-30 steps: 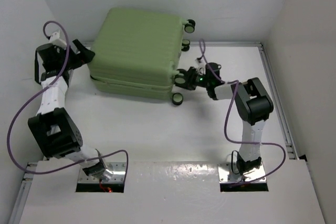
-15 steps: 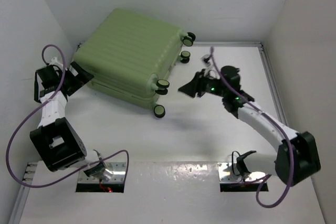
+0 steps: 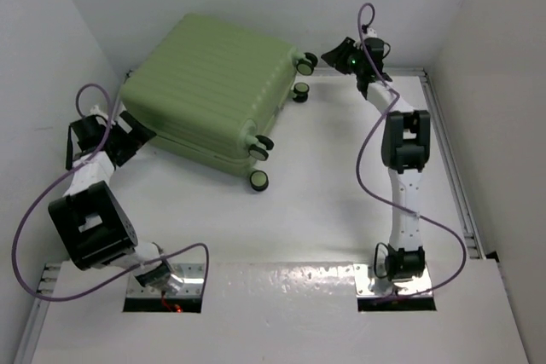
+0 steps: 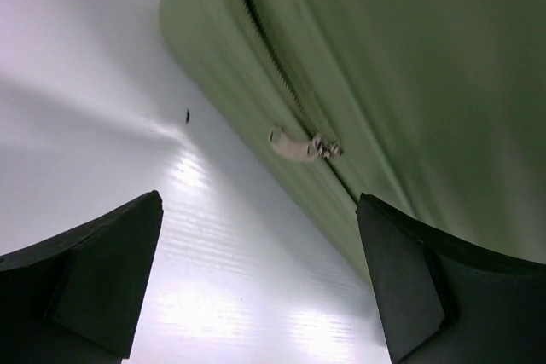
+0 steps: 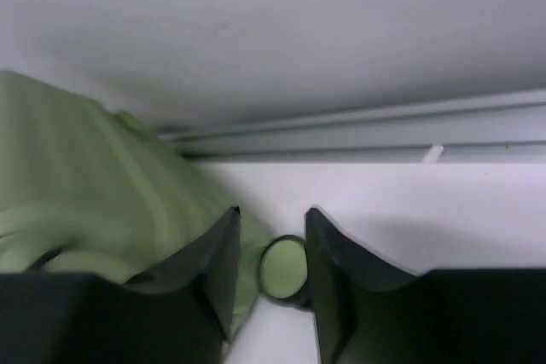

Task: Pack the luggage

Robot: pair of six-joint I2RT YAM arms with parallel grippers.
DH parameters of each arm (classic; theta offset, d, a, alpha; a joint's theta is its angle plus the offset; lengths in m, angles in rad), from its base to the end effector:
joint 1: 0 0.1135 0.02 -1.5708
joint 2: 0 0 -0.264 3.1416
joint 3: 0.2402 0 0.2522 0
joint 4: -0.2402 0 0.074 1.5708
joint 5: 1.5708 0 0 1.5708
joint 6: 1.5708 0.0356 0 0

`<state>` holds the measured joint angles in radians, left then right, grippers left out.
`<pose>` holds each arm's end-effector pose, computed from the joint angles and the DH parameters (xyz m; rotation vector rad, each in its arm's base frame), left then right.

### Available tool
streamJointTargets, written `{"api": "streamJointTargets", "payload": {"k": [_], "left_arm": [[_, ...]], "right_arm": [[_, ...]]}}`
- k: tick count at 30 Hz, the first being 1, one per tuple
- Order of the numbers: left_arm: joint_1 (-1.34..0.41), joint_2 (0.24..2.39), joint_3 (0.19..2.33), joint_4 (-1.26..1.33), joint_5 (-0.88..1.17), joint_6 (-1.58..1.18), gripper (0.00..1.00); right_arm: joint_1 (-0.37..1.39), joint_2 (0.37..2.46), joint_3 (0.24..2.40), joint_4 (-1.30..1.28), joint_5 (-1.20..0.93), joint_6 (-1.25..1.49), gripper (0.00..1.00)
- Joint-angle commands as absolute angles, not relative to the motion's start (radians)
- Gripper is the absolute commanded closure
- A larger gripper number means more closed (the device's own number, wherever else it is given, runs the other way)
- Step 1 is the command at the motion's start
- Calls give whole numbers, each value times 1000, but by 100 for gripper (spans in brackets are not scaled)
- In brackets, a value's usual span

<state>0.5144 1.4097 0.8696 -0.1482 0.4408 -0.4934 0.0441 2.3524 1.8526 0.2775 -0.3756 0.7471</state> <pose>0.2692 0.1347 0.2321 -0.8634 2.0508 -0.4848 0.5531 0.0375 0.2125 0.3728 1.8318 0.8933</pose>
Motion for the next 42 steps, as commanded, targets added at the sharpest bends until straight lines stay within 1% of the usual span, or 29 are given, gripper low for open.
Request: {"api": "streamJointTargets", "payload": {"k": [1,2,3,4,5,7,10,12,14,15,16,17,18,19,21,23,24,25,27,29,30,31,32,34,35,37,39,40,42], "left_arm": [[488,1460,936,-152,419,-402,3],[468,1472,948,-152,405,-388,3],[459,1483,959,-152,396,-388,3],[447,1496,959,-152,396,-376,3],[431,1506,968,-152,382,-367,3],[390,1528,968,-161,342,-348,3],[357,1549,997,-199,287,-322,3],[345,1559,1032,-227,238,-313,2],[345,1580,1057,-253,180,-324,0],[354,1592,1068,-273,135,-342,0],[354,1592,1081,-285,20,-342,0],[374,1603,1081,-285,-24,-356,0],[389,1615,1081,-285,-46,-365,0],[422,1615,1091,-285,-58,-365,0],[448,1624,1100,-285,-58,-386,0],[486,1624,1100,-285,-8,-397,0],[500,1591,1100,-285,14,-397,0],[530,1571,1062,-294,75,-397,0],[557,1527,1008,-295,115,-408,0],[587,1494,905,-253,198,-408,0],[588,1494,876,-221,230,-408,0],[598,1503,824,-125,270,-432,0],[598,1555,807,-57,416,-442,2],[550,1606,793,111,492,-516,2],[529,1632,793,154,559,-532,2],[490,1725,831,216,601,-574,2],[428,1825,922,216,669,-586,5],[373,1860,963,168,686,-553,6],[316,1923,1103,109,722,-517,8]], "right_arm": [[87,2587,2324,184,-327,815,62],[94,2703,2397,116,-269,812,60],[100,2777,2487,115,-224,813,58],[121,2796,2459,126,-212,821,57],[126,2796,2374,182,-204,833,55],[146,2799,2321,270,-199,888,55],[172,2910,2411,284,-201,943,55],[187,2913,2401,323,-237,960,55],[209,2878,2306,348,-334,1003,57],[218,2864,2278,391,-366,1020,60],[233,2843,2228,405,-436,1058,63],[238,2830,2208,417,-512,1074,64],[242,2782,2112,440,-546,1092,69],[250,2755,2062,474,-572,1104,71],[271,2637,1863,531,-658,1098,76],[278,2596,1795,581,-745,1115,78],[278,2548,1719,586,-762,1126,80],[273,2536,1698,607,-790,1137,80],[275,2496,1631,617,-828,1146,81],[278,2467,1580,638,-859,1144,82],[281,2459,1568,652,-864,1143,82],[279,2439,1537,664,-871,1143,84],[281,2431,1522,669,-891,1137,84],[279,2387,1453,687,-908,1126,85],[275,2375,1434,695,-922,1121,85],[272,2315,1364,696,-945,1115,85],[270,2255,1294,715,-962,1103,86],[268,2238,1275,733,-966,1100,86],[267,2186,1224,749,-982,1097,86]]}}
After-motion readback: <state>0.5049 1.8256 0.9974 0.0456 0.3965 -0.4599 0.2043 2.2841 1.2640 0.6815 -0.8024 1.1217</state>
